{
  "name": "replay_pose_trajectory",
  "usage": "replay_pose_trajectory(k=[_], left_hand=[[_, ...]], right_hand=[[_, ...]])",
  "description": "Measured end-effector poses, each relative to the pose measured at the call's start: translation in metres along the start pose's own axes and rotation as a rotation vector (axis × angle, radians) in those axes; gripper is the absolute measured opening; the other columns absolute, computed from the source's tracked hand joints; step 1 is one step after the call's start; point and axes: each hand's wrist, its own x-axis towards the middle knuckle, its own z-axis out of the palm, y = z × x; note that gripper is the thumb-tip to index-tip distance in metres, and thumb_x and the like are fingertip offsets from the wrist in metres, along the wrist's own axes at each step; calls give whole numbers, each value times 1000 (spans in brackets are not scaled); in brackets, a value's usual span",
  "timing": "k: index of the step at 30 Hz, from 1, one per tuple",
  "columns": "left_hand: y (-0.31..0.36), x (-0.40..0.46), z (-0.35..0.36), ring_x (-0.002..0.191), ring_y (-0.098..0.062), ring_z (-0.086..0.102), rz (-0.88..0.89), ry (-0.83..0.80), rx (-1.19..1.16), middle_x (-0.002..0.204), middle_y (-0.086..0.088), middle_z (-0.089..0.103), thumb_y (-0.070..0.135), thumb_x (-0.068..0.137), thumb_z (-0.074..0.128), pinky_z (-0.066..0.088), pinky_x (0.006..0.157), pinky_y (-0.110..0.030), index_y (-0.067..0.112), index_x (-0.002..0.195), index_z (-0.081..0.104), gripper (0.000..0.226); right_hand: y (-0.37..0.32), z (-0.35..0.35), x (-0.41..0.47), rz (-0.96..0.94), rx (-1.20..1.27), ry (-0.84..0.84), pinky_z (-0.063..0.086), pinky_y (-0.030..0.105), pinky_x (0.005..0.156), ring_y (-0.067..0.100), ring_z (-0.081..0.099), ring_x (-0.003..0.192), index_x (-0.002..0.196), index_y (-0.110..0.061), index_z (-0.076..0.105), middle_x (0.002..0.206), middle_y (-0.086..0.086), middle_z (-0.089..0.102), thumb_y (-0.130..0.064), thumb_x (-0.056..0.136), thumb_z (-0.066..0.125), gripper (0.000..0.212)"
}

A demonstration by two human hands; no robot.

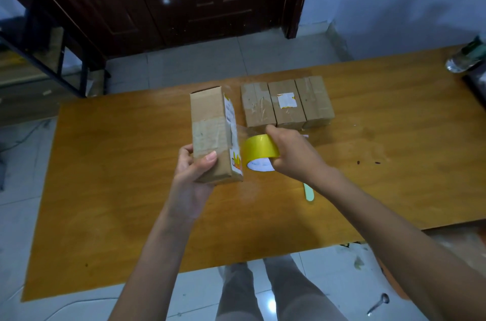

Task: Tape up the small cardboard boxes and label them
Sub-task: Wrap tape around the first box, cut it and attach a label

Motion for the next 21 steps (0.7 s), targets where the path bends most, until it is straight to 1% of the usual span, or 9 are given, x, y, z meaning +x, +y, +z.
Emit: replay_pose_trajectory(k=[2, 3, 6, 10, 13, 16, 18, 19, 21], left_hand=[[-1, -2, 6, 107, -39, 56, -35, -72, -91, 127, -24, 55, 29, 54, 88, 48, 84, -48, -4, 140, 37, 105], [-1, -2, 9, 110, -40, 54, -44, -101, -130, 129, -25, 54, 34, 57, 88, 47, 87, -49, -3, 139, 42, 101], [-1, -1, 10, 111, -37, 57, -42, -144, -170, 128, -21, 58, 36, 65, 83, 49, 89, -47, 7, 125, 63, 70], [1, 3, 6, 107, -29, 60, -22, -171, -99, 122, -15, 63, 30, 83, 58, 48, 85, -39, 7, 124, 62, 47], [8, 4, 0, 100, -24, 64, -33, -137, 80, 114, -13, 66, 18, 89, 52, 54, 82, -31, 1, 126, 54, 41], [22, 12, -2, 94, -26, 58, -70, 12, 307, 108, -16, 58, 0, 93, 40, 45, 73, -34, -2, 123, 45, 30], [35, 20, 9, 76, -25, 52, -155, 124, 515, 88, -15, 52, 9, 86, 45, 38, 64, -33, -1, 106, 50, 23], [40, 25, 14, 71, -24, 51, -211, 168, 623, 82, -15, 52, 17, 83, 50, 38, 62, -29, -3, 105, 54, 30], [42, 31, 23, 74, -23, 65, -244, 138, 780, 85, -12, 69, 47, 81, 63, 50, 61, -26, 6, 113, 64, 52]], right_hand=[[-8, 3, 1, 3, 20, -19, 33, 35, 47, 30, 48, 64, 80, -11, 37, 71, 7, 50, 4, 64, 55, 29], [-11, 3, 1, 6, 29, -20, 31, 34, 46, 28, 47, 64, 79, -12, 36, 71, 6, 50, 5, 65, 55, 29], [-17, 1, 5, 10, 38, 4, 31, 33, 47, 27, 48, 63, 80, -11, 40, 71, 5, 51, 3, 66, 58, 27], [-23, -8, 7, -43, -51, 38, 34, 33, 50, 26, 54, 69, 86, -11, 49, 78, 6, 58, -3, 68, 64, 24], [-25, -15, 5, -48, -184, 49, 34, 31, 55, 28, 55, 73, 89, -13, 49, 82, 6, 60, -9, 69, 63, 24], [-29, -25, 1, -31, -281, 81, 33, 32, 54, 26, 52, 70, 92, -11, 52, 84, 4, 58, -8, 68, 61, 26], [-37, -29, -2, -49, -356, 113, 27, 29, 54, 22, 44, 63, 93, -11, 51, 83, 2, 53, -7, 69, 62, 27], [-43, -30, -4, -65, -390, 132, 25, 29, 55, 21, 39, 61, 91, -12, 48, 82, 2, 48, -6, 69, 62, 27], [-53, -32, -6, -99, -431, 174, 24, 29, 58, 20, 35, 60, 90, -14, 43, 81, 2, 43, -3, 71, 61, 28]])
